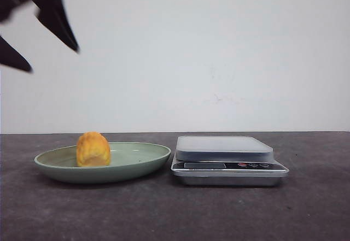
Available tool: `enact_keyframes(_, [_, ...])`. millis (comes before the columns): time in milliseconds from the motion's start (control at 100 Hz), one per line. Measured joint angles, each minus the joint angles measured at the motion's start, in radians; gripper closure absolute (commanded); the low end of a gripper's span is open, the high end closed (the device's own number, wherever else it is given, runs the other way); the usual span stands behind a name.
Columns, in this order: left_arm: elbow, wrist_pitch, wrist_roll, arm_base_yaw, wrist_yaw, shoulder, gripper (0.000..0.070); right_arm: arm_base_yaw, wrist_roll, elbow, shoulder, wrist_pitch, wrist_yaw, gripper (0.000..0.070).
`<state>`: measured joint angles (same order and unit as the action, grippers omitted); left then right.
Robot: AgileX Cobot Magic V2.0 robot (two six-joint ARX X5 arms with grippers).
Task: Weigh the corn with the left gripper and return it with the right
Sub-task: 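Lower the left gripper onto the yellow corn cob and grasp it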
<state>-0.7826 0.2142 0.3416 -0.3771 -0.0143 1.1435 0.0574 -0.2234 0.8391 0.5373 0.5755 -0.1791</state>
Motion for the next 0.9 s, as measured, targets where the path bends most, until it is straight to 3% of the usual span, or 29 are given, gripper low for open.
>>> enact_keyframes(190, [0.000, -0.057, 0.002, -0.066, 0.077, 0.189, 0.0144, 0.000, 0.006, 0.021, 0.034, 0.016, -0.031, 0.0151])
enact_keyframes(580, [0.000, -0.124, 0.040, -0.140, 0.097, 0.373, 0.0157, 0.000, 0.007, 0.023, 0.059, 0.019, -0.031, 0.0151])
enact_keyframes(630, [0.000, -0.130, 0.040, -0.148, 0.109, 0.377, 0.0236, 0.000, 0.007, 0.023, 0.059, 0.019, -0.031, 0.0151])
enact_keyframes(760, [0.000, -0.132, 0.040, -0.159, 0.124, 0.377, 0.0589, 0.000, 0.007, 0.023, 0.059, 0.019, -0.031, 0.0151])
enact_keyframes(900, [0.000, -0.135, 0.043, -0.161, 0.124, 0.377, 0.0696, 0.000, 0.007, 0.023, 0.059, 0.019, -0.031, 0.0151])
